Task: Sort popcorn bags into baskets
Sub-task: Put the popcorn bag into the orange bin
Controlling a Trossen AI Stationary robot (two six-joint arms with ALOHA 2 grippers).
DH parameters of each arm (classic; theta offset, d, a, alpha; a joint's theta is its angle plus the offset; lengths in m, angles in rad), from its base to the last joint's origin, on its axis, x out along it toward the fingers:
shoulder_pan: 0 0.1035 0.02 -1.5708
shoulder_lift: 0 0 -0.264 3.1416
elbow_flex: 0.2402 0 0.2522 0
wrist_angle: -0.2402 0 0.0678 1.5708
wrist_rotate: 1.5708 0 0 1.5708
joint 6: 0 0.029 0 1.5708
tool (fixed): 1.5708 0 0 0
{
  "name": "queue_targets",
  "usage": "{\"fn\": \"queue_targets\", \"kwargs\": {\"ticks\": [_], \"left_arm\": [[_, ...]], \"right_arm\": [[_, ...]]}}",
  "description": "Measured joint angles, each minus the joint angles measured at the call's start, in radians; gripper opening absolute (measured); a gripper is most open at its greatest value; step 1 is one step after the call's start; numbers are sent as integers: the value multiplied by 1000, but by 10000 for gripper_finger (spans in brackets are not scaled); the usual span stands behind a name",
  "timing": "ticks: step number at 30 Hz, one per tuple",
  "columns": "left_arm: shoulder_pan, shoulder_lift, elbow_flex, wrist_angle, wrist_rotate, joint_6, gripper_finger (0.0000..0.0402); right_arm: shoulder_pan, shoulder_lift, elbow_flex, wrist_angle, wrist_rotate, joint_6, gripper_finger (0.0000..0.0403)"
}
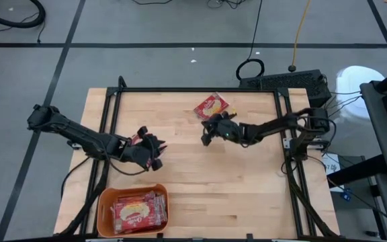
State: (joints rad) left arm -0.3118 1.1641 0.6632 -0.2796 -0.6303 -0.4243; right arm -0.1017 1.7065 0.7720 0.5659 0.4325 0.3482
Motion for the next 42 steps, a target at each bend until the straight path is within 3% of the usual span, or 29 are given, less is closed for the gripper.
{"fn": "queue_targets", "kwargs": {"ticks": [3,9,16,27,30,36,39,42], "left_arm": [[4,0,0,-60,36,-65,93],[51,1,0,-268,268,-272,93],[84,3,-9,-482,291,-450,93],[222,10,-151,-465,350,-644,93],[269,9,-191,-397,346,-594,93],[377,9,-285,-21,334,-304,93],[391,10,-278,111,328,-96,93],[370,5,-238,154,294,-20,93]], "right_arm": [[-27,0,11,-21,-77,7,1],[-6,0,11,-13,-96,7,1],[31,0,11,6,-95,7,1],[93,0,11,51,-94,0,1],[104,0,11,52,-92,-4,1],[118,0,11,59,-90,-11,1],[128,0,11,58,-90,-32,1],[144,15,11,63,-92,-84,1]]}}
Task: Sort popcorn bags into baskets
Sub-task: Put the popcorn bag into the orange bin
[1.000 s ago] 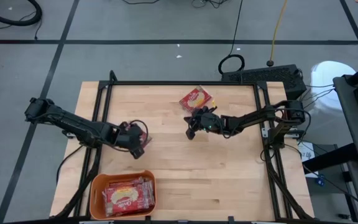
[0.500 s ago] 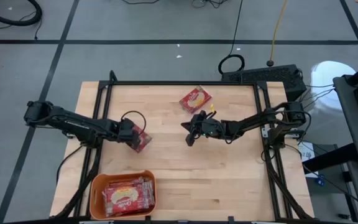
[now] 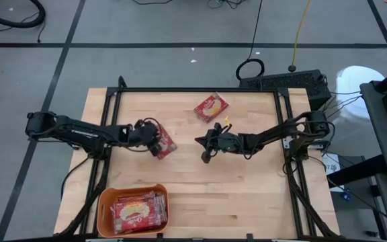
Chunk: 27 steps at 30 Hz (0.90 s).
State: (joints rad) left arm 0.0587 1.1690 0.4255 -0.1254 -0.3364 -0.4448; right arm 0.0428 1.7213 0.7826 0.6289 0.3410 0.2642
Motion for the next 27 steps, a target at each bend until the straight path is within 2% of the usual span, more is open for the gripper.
{"fn": "queue_targets", "kwargs": {"ticks": [3,7,13,17,20,24,27], "left_arm": [[-16,0,75,-79,-2,-14,93],[-23,0,155,-326,22,-156,93],[-23,3,135,-501,85,-345,93],[-2,26,86,-493,125,-375,93],[17,50,47,-429,158,-364,93],[49,75,18,-341,146,-307,93],[82,84,14,-262,79,-256,93]], "right_arm": [[15,37,0,6,-2,-13,1],[25,115,20,41,-3,10,13],[17,271,187,25,-33,7,57],[-4,375,327,-70,-58,-15,79],[-20,441,417,-134,-51,-16,85],[-30,498,476,-156,-93,-17,86],[-29,507,486,-152,-154,2,86]]}}
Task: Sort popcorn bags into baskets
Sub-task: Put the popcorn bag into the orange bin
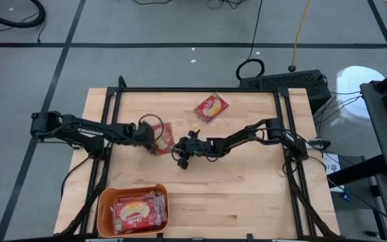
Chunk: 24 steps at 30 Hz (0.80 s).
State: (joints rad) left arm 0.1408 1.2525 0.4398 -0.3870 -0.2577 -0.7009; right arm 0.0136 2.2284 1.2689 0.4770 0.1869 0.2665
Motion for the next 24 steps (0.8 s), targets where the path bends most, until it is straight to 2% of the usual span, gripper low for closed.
{"fn": "queue_targets", "kwargs": {"ticks": [3,6,8,12,14,16,20,24], "left_arm": [[42,-1,2,137,-88,79,93],[84,1,2,295,-61,194,93],[104,0,9,368,-18,238,93],[107,-15,55,365,134,259,93],[70,-15,66,371,220,304,93],[9,-14,64,356,258,359,93],[-151,-8,61,348,138,409,95],[-275,-8,60,343,-58,411,133]], "right_arm": [[7,0,0,18,-79,5,86],[24,2,-1,62,-89,-8,86],[36,2,-1,100,-90,-20,86],[50,1,-1,118,-69,-36,86],[55,1,-1,97,-24,-42,86],[59,-10,-2,37,3,-52,86],[67,-74,-6,-141,66,-74,86],[74,-140,-44,-223,131,-78,86]]}}
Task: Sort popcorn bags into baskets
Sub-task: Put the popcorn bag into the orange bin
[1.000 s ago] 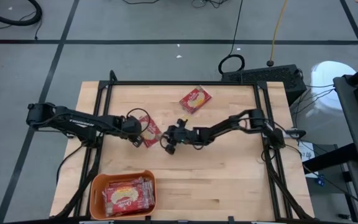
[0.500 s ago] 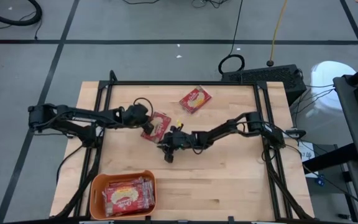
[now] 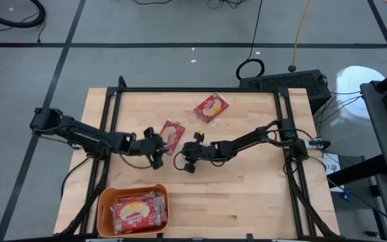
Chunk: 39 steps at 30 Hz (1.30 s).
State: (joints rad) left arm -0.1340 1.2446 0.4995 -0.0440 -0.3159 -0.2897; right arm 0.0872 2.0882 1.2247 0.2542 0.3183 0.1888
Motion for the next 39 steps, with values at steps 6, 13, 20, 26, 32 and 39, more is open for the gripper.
{"fn": "queue_targets", "kwargs": {"ticks": [6,13,20,26,32,39], "left_arm": [[-47,0,0,-51,-138,65,226],[46,31,1,-141,-47,4,231],[136,89,0,-214,55,-42,176],[184,129,4,-316,-43,0,153],[190,117,74,-623,-195,-49,144],[118,110,144,-549,-88,128,105]], "right_arm": [[0,-77,-115,31,67,30,86],[0,-117,-275,211,78,73,86],[0,-117,-354,378,72,88,86],[1,-117,-354,381,70,86,86],[6,-117,-354,388,70,78,86],[6,-117,-354,410,71,57,86]]}}
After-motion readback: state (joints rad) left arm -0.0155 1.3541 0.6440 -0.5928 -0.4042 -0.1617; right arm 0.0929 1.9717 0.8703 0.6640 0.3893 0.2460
